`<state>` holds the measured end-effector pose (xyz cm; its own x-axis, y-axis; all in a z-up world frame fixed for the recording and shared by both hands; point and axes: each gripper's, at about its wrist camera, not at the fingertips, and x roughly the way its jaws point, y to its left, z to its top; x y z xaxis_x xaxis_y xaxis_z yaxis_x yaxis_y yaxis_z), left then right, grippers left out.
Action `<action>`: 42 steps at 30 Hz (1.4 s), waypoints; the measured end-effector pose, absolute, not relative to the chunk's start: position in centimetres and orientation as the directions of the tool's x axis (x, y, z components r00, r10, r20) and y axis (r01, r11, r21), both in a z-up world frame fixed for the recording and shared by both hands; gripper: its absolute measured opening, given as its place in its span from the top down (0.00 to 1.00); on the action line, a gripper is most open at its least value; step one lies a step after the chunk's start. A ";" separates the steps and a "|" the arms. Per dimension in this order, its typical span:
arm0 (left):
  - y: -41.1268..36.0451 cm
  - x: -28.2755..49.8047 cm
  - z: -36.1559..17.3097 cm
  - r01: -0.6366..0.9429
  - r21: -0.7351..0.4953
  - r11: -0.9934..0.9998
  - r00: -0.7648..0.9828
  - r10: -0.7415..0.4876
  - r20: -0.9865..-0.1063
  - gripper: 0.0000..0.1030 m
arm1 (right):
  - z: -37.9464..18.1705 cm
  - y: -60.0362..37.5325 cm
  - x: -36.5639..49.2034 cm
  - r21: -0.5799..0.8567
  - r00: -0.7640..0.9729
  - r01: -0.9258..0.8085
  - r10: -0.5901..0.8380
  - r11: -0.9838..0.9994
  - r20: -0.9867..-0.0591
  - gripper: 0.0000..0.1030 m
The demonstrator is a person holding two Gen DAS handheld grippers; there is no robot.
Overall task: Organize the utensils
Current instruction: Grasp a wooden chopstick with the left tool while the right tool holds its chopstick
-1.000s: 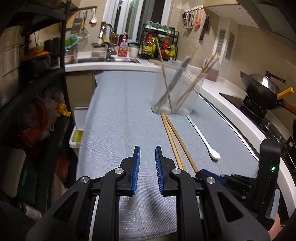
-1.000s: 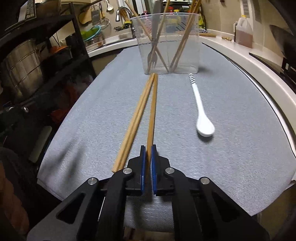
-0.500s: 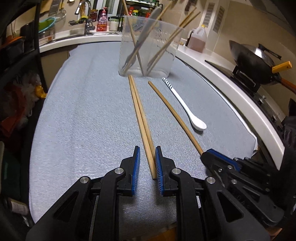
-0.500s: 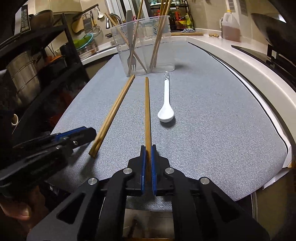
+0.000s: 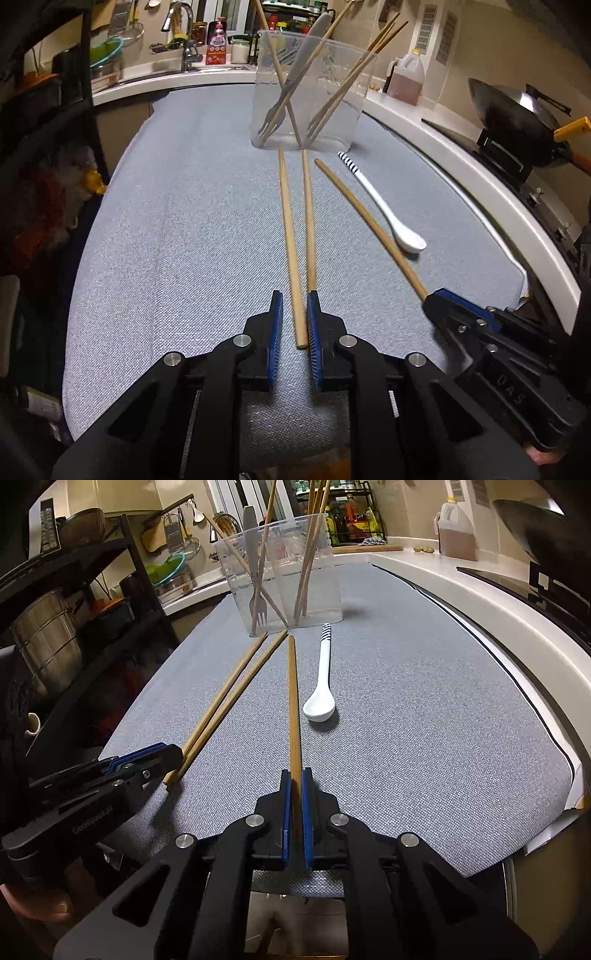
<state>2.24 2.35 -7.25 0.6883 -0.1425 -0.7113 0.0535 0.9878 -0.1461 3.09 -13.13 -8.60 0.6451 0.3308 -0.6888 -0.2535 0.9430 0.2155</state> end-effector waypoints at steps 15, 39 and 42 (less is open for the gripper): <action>1.8 2.0 -7.1 0.036 -0.077 0.996 0.694 -0.080 -0.715 0.94 | -8.7 -12.4 2.5 0.166 0.671 -0.267 0.306 0.949 -0.676 0.94; 1.6 0.7 -5.4 0.054 -0.060 0.997 0.744 -0.080 -0.663 0.94 | -5.3 -12.2 1.9 0.140 0.707 -0.288 0.309 0.947 -0.636 0.95; 1.9 -0.3 -4.1 0.055 -0.058 0.997 0.772 -0.079 -0.630 0.94 | -3.7 -12.5 1.1 0.130 0.734 -0.290 0.308 0.948 -0.605 0.95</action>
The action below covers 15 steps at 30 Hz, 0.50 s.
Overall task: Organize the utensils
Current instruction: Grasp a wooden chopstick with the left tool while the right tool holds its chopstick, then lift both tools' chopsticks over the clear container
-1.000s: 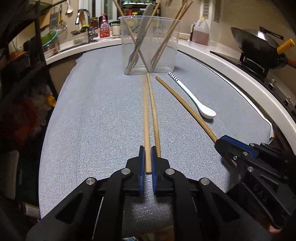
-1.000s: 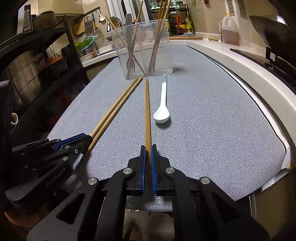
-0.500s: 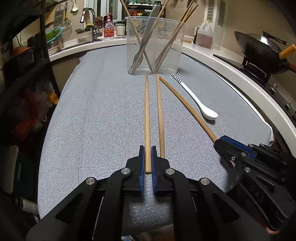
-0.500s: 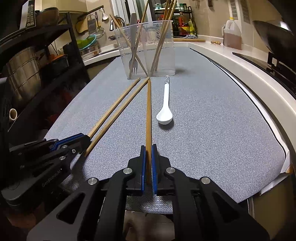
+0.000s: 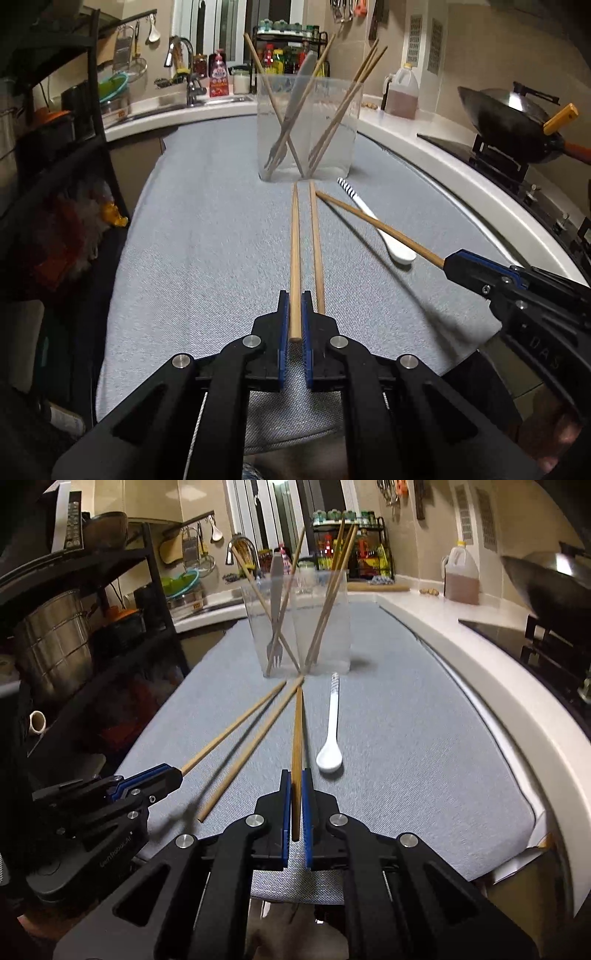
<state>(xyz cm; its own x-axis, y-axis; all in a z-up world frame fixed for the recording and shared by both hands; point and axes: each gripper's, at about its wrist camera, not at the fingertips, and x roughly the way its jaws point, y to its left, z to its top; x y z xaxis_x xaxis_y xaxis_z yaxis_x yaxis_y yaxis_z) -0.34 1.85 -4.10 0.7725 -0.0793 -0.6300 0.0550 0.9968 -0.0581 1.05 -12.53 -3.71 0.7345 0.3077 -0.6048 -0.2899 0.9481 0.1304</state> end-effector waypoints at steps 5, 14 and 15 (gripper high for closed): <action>1.9 -1.9 -1.5 0.070 -0.036 0.997 0.823 -0.078 -0.563 0.94 | -1.1 -13.2 0.0 0.127 0.765 -0.296 0.315 0.947 -0.562 0.95; 2.7 -2.1 3.9 0.092 -0.028 0.995 0.888 -0.094 -0.451 0.94 | 3.7 -14.9 0.9 0.115 0.811 -0.303 0.320 0.946 -0.490 0.95; 2.7 -1.9 4.5 0.095 -0.026 0.995 0.891 -0.096 -0.443 0.94 | 4.1 -15.0 1.2 0.114 0.813 -0.304 0.320 0.946 -0.486 0.95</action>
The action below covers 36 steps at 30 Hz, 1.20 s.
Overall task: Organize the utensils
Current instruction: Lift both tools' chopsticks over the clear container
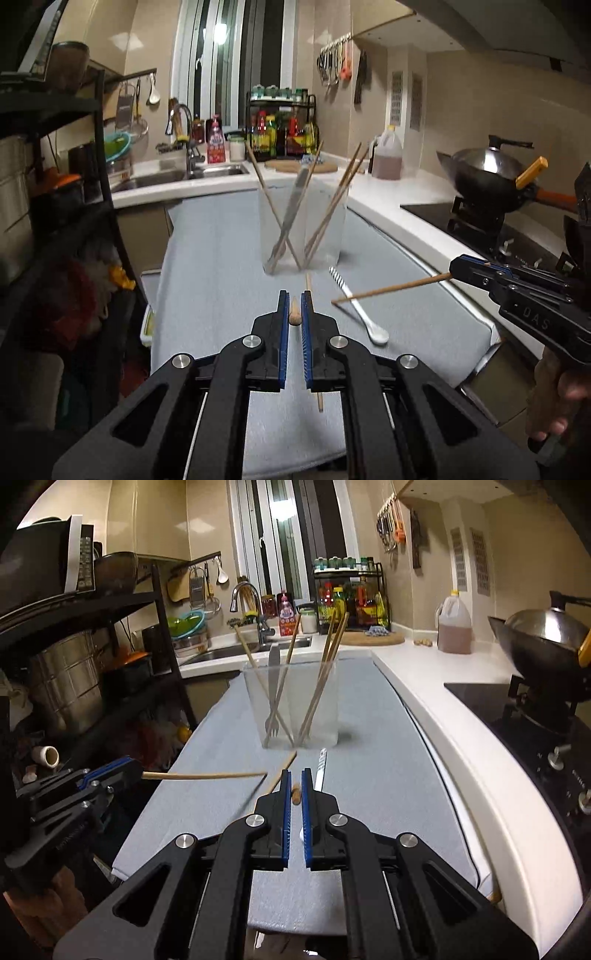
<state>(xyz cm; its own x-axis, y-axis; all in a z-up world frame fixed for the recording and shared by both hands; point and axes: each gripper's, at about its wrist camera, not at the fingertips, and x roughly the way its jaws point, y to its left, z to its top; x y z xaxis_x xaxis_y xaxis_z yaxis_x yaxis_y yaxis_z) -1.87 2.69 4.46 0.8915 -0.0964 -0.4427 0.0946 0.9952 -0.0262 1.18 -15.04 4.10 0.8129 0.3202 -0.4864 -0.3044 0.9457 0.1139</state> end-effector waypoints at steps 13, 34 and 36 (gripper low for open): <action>3.1 3.7 11.1 0.134 -0.026 0.991 0.906 -0.133 -0.401 0.94 | 9.8 -15.7 7.1 0.137 0.799 -0.357 0.378 0.924 -0.467 0.95; 3.9 8.5 17.2 0.118 -0.061 0.991 0.840 -0.132 -0.527 0.94 | 15.3 -14.8 11.6 0.148 0.777 -0.414 0.434 0.898 -0.457 0.95; 4.3 9.0 17.6 0.119 -0.063 0.991 0.833 -0.134 -0.537 0.94 | 15.9 -14.9 12.0 0.150 0.776 -0.416 0.437 0.897 -0.456 0.95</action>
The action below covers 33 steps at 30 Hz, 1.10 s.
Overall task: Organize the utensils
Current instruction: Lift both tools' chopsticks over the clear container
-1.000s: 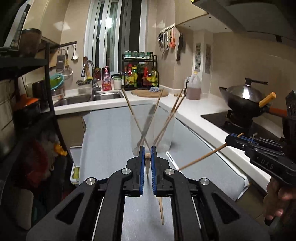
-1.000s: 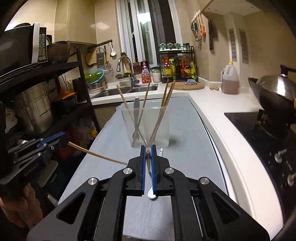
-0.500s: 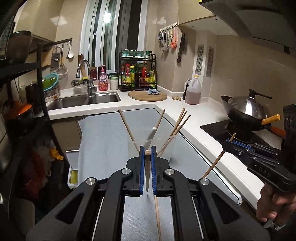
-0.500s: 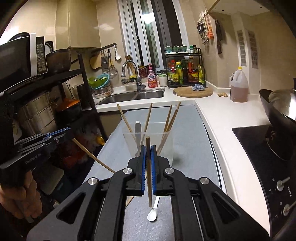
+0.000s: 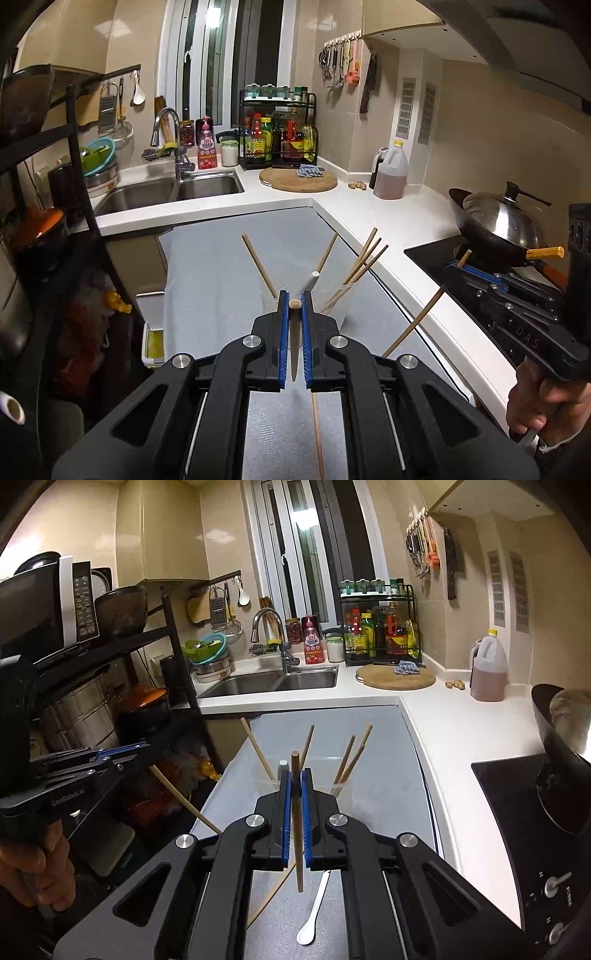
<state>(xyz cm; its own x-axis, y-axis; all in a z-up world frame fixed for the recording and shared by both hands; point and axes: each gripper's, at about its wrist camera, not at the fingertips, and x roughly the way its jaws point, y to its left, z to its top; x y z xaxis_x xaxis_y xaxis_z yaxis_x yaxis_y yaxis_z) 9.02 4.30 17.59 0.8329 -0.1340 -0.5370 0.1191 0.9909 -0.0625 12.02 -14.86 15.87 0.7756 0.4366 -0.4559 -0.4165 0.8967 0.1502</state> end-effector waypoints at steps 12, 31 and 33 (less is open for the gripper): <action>5.5 11.4 20.3 0.140 -0.062 0.988 0.830 -0.152 -0.536 0.94 | 18.5 -15.1 14.8 0.170 0.776 -0.430 0.459 0.887 -0.432 0.95; 6.6 14.2 26.0 0.159 -0.069 0.985 0.854 -0.172 -0.491 0.94 | 25.2 -14.8 18.3 0.153 0.827 -0.451 0.476 0.879 -0.299 0.95; 6.5 14.9 26.1 0.156 -0.070 0.985 0.854 -0.170 -0.491 0.94 | 25.3 -14.7 19.0 0.155 0.831 -0.446 0.472 0.881 -0.294 0.95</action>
<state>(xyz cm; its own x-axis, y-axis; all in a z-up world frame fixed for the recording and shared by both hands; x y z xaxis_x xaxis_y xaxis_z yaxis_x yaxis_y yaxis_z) 14.90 6.51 26.08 0.8543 -0.1702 -0.4912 0.1563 0.9853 -0.0695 19.01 -14.70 25.28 0.8309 0.4724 -0.2941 -0.4463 0.8814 0.1547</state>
